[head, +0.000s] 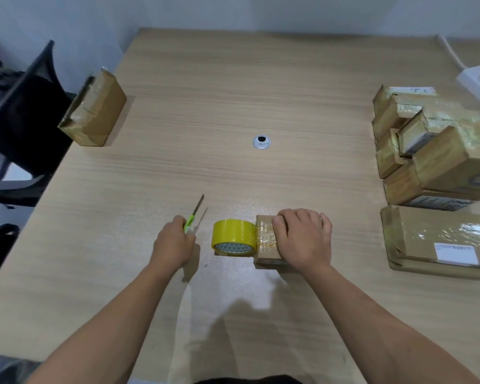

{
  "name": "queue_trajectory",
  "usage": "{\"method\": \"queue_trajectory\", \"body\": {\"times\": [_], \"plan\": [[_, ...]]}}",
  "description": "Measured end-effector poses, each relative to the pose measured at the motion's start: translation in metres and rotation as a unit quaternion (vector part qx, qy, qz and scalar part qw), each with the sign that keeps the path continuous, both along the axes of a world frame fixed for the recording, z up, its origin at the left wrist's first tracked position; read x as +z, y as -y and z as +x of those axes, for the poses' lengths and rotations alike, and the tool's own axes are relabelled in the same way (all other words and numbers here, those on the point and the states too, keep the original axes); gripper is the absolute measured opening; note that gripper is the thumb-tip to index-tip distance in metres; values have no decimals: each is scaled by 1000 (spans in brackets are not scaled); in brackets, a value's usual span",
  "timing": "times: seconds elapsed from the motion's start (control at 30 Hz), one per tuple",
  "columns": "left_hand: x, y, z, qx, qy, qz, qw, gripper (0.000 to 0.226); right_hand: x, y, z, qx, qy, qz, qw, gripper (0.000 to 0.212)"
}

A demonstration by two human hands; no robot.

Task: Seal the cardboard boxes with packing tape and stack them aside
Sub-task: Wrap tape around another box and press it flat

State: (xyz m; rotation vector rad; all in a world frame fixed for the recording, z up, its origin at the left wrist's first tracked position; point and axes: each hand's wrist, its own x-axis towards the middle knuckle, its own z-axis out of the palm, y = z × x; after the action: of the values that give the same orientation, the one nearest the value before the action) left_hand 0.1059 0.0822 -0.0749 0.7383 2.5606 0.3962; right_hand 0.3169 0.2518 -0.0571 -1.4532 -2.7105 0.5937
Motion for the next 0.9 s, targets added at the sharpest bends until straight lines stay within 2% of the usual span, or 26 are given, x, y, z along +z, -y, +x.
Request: {"method": "queue_trajectory", "body": {"times": [0.13, 0.2, 0.27, 0.37, 0.47, 0.6, 0.9], "plan": [[37, -6, -19, -147, -10, 77, 986, 40, 0, 1, -1, -3, -5, 7, 1000, 36], [51, -13, -21, -243, -29, 64, 967, 54, 0, 1, 0, -3, -5, 7, 1000, 36], [57, -22, -22, -322, -86, 44, 942, 59, 0, 1, 0, -2, -5, 9, 1000, 37], [62, -35, -22, -413, -190, 68, 888, 43, 1, 1, 0, 0, -7, 10, 1000, 37], [62, -48, -23, -474, -232, 96, 844, 13, 2, 1, 1, 1, -8, 9, 1000, 37], [68, -62, -21, -513, -230, 99, 821, 22, 1, 0, 1, 1, -5, 6, 1000, 37], [68, -74, -17, -501, -243, 83, 827, 20, 1, 0, 1, 2, 0, 9, 1000, 38]]}}
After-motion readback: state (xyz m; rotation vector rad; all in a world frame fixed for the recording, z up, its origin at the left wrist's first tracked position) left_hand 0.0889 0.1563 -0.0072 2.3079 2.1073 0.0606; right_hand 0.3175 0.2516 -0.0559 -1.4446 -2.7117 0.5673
